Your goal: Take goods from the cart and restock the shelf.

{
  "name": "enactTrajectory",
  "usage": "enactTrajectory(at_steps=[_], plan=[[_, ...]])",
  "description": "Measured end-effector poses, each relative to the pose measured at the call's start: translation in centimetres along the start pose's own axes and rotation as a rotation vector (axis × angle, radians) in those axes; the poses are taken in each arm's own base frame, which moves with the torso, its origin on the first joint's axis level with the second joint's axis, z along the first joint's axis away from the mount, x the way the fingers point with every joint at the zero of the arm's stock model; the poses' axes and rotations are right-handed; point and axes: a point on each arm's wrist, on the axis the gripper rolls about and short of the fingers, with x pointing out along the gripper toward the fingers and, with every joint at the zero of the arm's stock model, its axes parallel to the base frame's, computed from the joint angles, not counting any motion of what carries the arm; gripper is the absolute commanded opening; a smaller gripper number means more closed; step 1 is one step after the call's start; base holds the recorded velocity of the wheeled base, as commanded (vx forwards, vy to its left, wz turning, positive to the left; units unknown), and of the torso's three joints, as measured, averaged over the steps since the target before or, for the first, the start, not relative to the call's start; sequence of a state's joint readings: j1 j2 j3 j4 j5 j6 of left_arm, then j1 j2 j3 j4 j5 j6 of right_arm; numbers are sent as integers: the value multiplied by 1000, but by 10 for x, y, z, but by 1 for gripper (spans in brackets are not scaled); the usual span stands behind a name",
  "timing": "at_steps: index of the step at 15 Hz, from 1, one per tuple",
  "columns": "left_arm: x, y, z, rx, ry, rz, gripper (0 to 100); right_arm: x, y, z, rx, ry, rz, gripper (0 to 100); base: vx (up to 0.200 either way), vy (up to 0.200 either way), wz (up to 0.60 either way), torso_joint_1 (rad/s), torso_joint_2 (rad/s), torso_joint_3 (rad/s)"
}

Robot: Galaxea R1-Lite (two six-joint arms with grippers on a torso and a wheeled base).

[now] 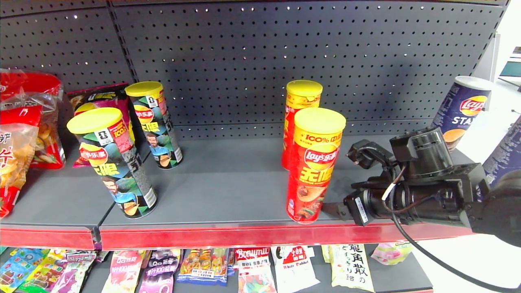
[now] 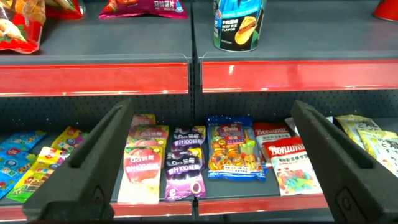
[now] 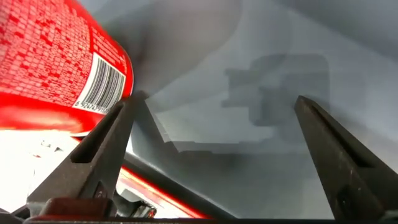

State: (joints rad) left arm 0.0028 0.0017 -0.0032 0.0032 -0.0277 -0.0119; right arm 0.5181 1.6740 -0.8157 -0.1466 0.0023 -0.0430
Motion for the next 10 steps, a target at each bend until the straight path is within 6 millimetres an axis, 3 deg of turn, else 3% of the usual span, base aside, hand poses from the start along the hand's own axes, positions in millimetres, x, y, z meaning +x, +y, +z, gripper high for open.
enactTrajectory(at_steps=[10], plan=[[0,0,0,0,0,0,100,5,5,7,-13,-5,10,100,0,0,0,0,0,0]])
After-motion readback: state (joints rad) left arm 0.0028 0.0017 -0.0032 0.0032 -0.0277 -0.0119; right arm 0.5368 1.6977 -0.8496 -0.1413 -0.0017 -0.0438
